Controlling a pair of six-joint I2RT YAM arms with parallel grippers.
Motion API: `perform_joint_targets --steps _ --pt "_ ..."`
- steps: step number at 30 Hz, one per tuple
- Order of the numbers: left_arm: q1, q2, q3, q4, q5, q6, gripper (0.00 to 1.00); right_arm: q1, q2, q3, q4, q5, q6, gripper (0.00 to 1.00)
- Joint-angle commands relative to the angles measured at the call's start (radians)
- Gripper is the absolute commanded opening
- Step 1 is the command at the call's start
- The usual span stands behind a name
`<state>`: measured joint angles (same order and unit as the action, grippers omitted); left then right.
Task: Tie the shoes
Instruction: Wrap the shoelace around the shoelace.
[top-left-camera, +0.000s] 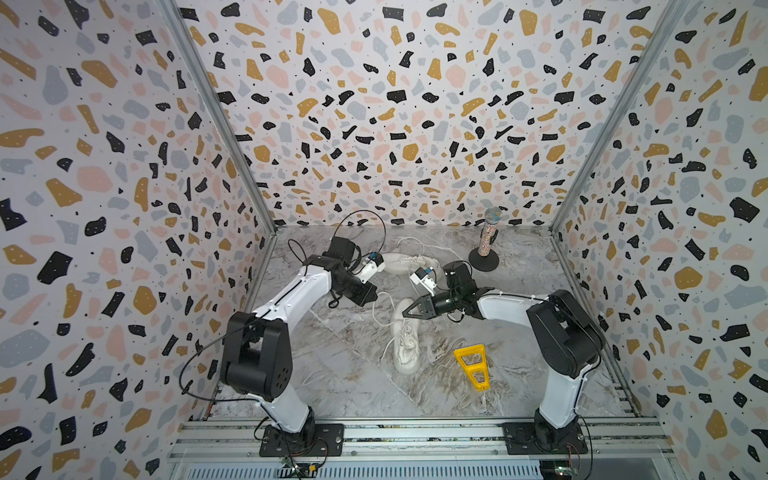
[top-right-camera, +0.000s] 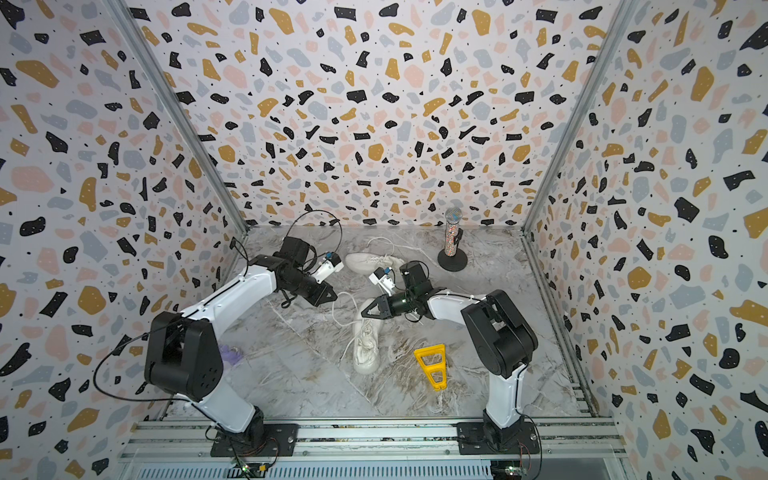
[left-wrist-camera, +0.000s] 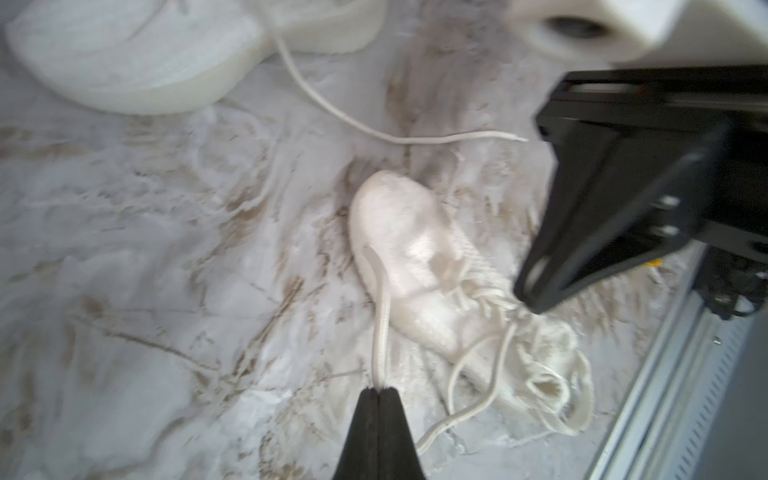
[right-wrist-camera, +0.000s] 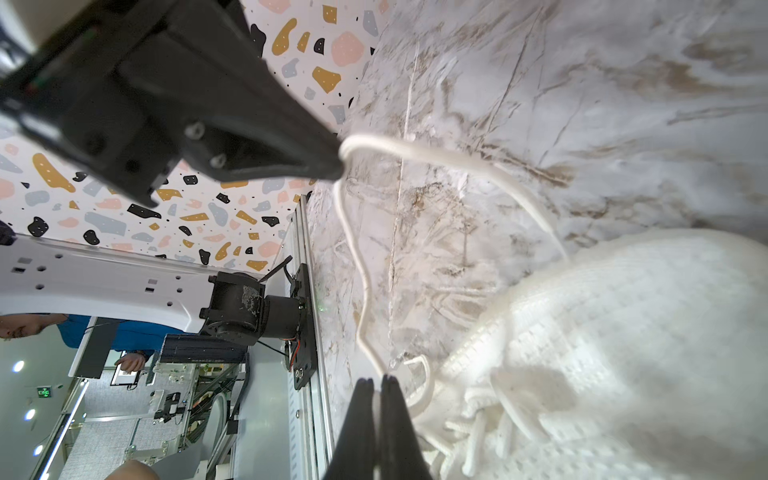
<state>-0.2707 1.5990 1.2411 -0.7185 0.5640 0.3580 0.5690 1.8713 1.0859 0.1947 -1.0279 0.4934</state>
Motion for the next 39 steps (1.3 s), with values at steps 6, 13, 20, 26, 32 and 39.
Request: perform_joint_targets --steps 6,13,20,26,32,39 --pt "-0.004 -0.156 -0.129 0.068 0.205 0.036 0.0 -0.011 -0.004 0.05 -0.09 0.002 -0.055 0.0" --pt "0.005 -0.307 -0.244 0.222 0.229 -0.007 0.0 -0.012 0.024 0.063 -0.099 -0.007 -0.058 0.0" --pt "0.005 -0.367 -0.301 0.265 0.421 0.097 0.0 -0.012 0.057 0.096 -0.121 -0.018 -0.062 0.0" --pt "-0.012 -0.367 -0.32 0.267 0.457 0.171 0.0 -0.011 0.078 0.119 -0.134 -0.033 -0.067 0.0" --pt "-0.133 -0.297 -0.282 0.234 0.344 0.274 0.0 -0.012 0.071 0.145 -0.176 -0.054 -0.105 0.0" --pt "-0.248 -0.191 -0.188 0.242 0.252 0.252 0.0 -0.012 0.059 0.161 -0.197 -0.09 -0.133 0.0"
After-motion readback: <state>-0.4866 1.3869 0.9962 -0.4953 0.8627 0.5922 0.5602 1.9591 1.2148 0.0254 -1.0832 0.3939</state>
